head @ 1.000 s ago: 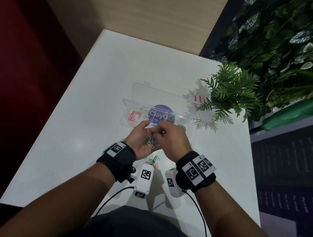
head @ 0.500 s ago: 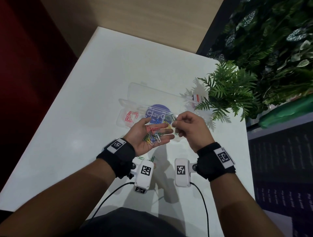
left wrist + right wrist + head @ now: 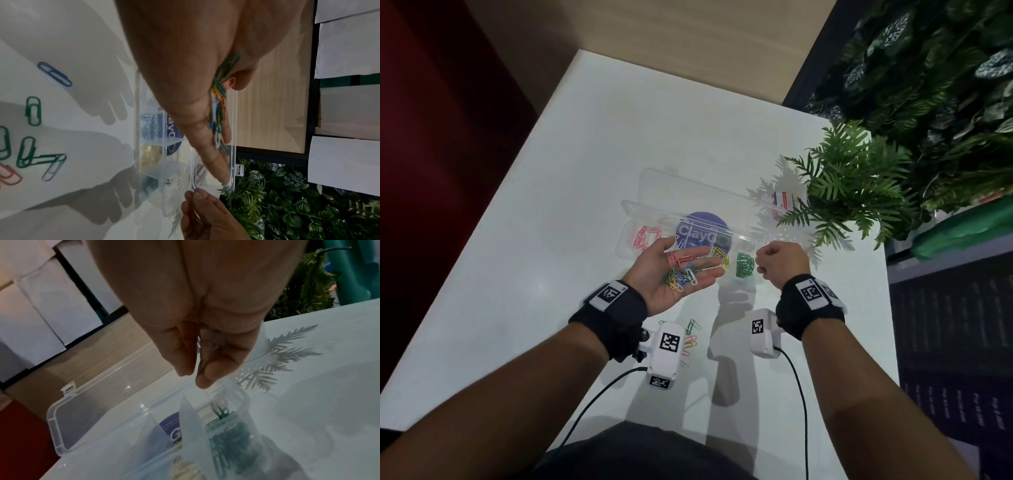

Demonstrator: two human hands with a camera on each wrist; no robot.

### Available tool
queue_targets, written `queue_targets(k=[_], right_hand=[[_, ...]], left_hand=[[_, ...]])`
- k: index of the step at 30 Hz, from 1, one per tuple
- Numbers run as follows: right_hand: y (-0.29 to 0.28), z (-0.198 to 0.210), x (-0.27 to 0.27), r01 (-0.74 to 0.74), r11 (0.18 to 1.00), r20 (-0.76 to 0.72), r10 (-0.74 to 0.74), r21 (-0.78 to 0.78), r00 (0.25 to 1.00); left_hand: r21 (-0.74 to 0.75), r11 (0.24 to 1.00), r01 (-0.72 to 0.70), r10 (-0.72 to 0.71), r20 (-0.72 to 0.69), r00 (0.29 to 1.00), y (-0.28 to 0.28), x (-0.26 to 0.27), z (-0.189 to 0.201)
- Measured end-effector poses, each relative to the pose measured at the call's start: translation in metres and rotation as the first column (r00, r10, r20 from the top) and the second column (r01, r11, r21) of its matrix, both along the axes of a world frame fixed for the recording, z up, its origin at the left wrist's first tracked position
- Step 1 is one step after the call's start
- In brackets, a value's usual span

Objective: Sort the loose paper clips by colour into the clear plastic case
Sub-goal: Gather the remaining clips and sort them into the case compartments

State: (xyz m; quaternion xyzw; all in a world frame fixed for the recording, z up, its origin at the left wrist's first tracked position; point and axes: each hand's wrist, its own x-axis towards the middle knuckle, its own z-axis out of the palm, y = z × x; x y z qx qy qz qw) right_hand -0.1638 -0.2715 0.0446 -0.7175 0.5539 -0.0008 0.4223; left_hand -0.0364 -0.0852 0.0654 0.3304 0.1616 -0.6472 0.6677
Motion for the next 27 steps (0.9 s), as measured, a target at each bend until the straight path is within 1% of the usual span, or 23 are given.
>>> queue_targets(k=[4,6,8,10,11,13,15,18,20,23,26,27], right_hand=[[0.006,0.013,-0.004,-0.035,0.997,0.007,0.036,-0.067,0.999],[0.014,0.026,-0.004,-0.058,0.993,0.074,0.066,-0.101,0.995],[0.029,0.041,-0.002,-0.123,0.986,0.171,0.141,-0.114,0.975],[0.049,0.057,0.001,-0.235,0.961,0.216,0.263,-0.147,0.940],[0.058,0.064,0.002,-0.299,0.937,0.208,0.334,-0.182,0.919],[0.072,0.072,0.005,-0.442,0.858,0.134,0.486,-0.262,0.864],[0.079,0.074,0.008,-0.553,0.788,0.032,0.582,-0.271,0.813],[0.083,0.076,0.009,-0.611,0.740,-0.077,0.617,-0.282,0.783],[0.085,0.078,0.008,-0.631,0.715,-0.108,0.632,-0.301,0.768],[0.088,0.079,0.007,-0.662,0.696,-0.144,0.651,-0.276,0.745],[0.090,0.080,0.004,-0.711,0.652,-0.183,0.690,-0.263,0.700],[0.089,0.082,0.003,-0.707,0.653,-0.179,0.687,-0.273,0.704]], left_hand=[[-0.028,1.000,0.007,-0.007,-0.010,1.000,-0.003,-0.001,0.001],[-0.038,0.999,0.009,-0.009,-0.014,1.000,-0.004,-0.002,0.001],[-0.040,0.999,0.014,-0.014,-0.012,1.000,-0.005,-0.004,0.002],[-0.039,0.999,0.027,-0.026,0.008,1.000,-0.006,-0.005,0.002],[-0.041,0.999,0.034,-0.033,0.020,0.999,-0.006,-0.006,0.003],[-0.060,0.997,0.047,-0.045,0.026,0.999,-0.005,-0.008,0.004],[-0.093,0.994,0.051,-0.050,0.014,0.999,-0.003,-0.010,0.006],[-0.092,0.994,0.051,-0.049,0.024,0.999,0.000,-0.011,0.007],[-0.080,0.995,0.055,-0.052,0.035,0.998,0.001,-0.012,0.007],[-0.072,0.994,0.076,-0.073,0.042,0.996,0.004,-0.015,0.007],[-0.057,0.995,0.083,-0.080,0.050,0.996,0.005,-0.018,0.006],[-0.054,0.995,0.086,-0.083,0.056,0.995,0.006,-0.018,0.006]])
